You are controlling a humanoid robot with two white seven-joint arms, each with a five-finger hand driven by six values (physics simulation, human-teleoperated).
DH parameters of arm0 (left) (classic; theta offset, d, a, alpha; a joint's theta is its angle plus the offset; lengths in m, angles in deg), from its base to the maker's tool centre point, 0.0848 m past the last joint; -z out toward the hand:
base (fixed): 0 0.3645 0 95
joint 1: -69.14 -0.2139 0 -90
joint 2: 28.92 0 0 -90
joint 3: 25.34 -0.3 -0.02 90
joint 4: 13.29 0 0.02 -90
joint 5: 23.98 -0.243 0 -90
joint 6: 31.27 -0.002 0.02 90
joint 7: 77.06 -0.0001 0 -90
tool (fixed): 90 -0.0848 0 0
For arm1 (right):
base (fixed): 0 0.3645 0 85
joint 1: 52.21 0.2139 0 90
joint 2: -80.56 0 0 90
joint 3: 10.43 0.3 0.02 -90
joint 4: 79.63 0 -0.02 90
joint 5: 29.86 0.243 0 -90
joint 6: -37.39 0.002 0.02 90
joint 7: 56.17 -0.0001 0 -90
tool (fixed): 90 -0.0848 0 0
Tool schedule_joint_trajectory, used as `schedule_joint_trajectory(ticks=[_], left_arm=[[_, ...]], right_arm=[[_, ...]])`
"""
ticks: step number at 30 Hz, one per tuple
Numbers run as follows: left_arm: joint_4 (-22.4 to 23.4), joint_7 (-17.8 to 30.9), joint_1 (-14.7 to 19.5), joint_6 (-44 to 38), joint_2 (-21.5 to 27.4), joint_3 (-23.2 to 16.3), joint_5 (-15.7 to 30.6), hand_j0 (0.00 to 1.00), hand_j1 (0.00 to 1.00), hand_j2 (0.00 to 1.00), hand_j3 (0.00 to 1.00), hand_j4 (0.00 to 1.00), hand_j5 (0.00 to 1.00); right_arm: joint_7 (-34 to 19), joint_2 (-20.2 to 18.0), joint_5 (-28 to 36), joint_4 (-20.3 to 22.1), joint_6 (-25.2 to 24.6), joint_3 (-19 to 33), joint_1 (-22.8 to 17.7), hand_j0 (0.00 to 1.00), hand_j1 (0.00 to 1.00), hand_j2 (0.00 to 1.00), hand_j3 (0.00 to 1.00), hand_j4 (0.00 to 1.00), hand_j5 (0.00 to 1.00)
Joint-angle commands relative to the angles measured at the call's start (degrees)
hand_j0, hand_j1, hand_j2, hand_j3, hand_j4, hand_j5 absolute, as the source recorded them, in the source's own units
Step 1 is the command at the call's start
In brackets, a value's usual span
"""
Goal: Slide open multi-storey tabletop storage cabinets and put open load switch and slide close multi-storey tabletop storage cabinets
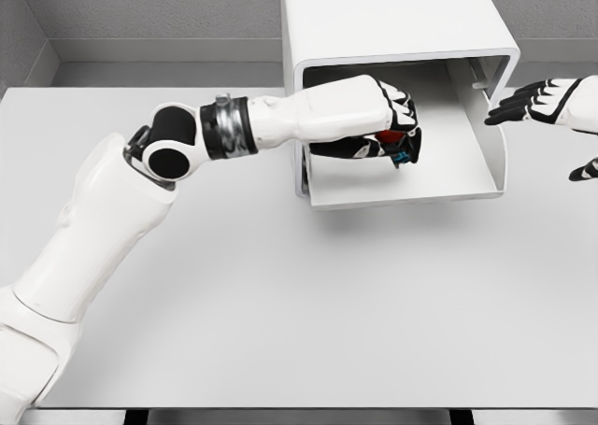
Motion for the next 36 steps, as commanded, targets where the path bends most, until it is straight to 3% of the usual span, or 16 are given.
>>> schedule_joint_trajectory(ticks=[1,9,12,17,23,36], left_arm=[[1.73,-0.27,0.09,-0.16,-0.28,0.14,-1.55,0.44,0.44,0.44,0.44,0.44,0.44],[3.49,-0.45,0.62,-0.16,-0.90,0.14,-3.75,0.47,0.47,0.47,0.47,0.47,0.47],[3.40,-0.54,0.53,-0.16,-0.98,0.14,-3.75,0.66,0.66,0.66,0.66,0.66,0.66],[3.31,-0.63,0.53,-0.16,-1.07,0.14,-3.75,0.80,0.80,0.80,0.80,0.80,0.80],[2.79,-0.63,0.62,-0.16,-0.98,0.31,-3.58,0.84,0.84,0.84,0.84,0.84,0.84],[-5.21,-0.54,1.41,-0.16,4.73,0.58,3.98,0.85,0.85,0.85,0.85,0.85,0.85]], right_arm=[[-0.16,-0.09,0.20,-0.10,-0.17,0.12,0.00,1.00,1.00,1.00,1.00,1.00,1.00],[-0.16,-0.44,0.11,-0.28,-0.17,0.65,0.09,1.00,1.00,1.00,1.00,1.00,1.00],[-0.16,-1.23,0.11,-0.28,-0.17,0.73,0.09,1.00,1.00,1.00,1.00,1.00,1.00],[-0.07,-1.76,0.11,-0.45,-0.17,0.73,0.09,1.00,1.00,1.00,1.00,1.00,1.00],[-0.07,-1.76,0.11,-0.37,-0.17,0.73,0.00,1.00,1.00,1.00,1.00,1.00,1.00],[-0.07,-1.67,0.11,-0.28,-0.17,0.56,0.00,1.00,1.00,1.00,1.00,1.00,1.00]])
